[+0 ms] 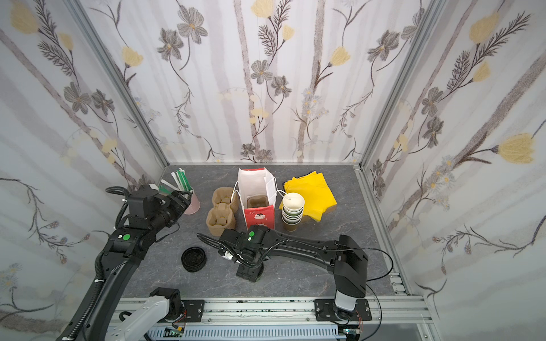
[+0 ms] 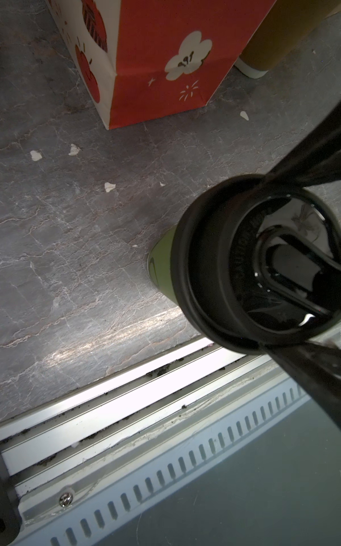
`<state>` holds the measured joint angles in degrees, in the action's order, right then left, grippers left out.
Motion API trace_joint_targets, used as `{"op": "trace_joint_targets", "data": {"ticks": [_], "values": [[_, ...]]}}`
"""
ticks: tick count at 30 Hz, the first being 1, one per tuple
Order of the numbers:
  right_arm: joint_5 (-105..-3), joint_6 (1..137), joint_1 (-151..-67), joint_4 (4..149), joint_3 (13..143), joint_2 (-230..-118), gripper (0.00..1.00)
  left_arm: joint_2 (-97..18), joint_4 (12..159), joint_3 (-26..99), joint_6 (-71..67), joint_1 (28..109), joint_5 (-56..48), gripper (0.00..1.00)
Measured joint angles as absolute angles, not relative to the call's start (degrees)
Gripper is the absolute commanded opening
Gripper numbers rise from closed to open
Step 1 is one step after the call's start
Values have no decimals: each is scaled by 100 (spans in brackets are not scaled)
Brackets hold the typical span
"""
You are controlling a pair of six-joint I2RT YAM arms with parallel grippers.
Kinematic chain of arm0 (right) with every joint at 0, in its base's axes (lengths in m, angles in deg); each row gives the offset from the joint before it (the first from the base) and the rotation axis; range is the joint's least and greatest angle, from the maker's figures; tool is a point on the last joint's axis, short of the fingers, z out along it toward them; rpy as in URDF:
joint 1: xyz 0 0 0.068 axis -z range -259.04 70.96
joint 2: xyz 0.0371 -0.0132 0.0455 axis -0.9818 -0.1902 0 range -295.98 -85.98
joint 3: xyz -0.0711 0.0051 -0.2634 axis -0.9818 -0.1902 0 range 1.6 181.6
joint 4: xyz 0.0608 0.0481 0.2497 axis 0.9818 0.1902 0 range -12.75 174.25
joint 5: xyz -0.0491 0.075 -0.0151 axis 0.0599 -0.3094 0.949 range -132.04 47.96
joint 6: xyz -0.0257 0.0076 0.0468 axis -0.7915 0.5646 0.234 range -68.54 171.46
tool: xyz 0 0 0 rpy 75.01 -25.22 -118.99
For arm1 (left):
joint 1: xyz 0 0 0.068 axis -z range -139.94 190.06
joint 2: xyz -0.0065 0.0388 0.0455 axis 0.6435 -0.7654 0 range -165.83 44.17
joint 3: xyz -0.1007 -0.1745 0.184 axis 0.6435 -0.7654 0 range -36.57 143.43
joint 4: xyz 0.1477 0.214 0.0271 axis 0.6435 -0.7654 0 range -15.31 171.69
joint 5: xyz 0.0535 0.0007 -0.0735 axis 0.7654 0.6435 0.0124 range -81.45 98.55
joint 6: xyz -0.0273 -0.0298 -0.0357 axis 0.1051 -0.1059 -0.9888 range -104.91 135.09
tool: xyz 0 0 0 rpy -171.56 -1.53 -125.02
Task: Pack a coffee takeout order
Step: Pick up the coffee cup from the bottom-center of the table.
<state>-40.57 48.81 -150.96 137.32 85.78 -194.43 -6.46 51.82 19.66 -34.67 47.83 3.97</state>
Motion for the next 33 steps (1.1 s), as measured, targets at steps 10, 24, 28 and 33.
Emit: {"op": "trace_joint_targets", "data": {"ticks": [10,24,28,33], "values": [[-4057,4881,-15065,13711,8561,-19438,70,-657,5186,1966,-3467,4783,397,71],[-4207,5108,-15063,13881,8618,-19154,65,-655,5186,1966,-3464,4783,388,71],[-4382,5384,-15065,13953,8627,-18863,63,-720,5186,2016,-3462,4783,283,71],[-4572,6022,-15089,14097,8552,-18396,63,-969,5234,2276,-3449,4783,-38,71]]}}
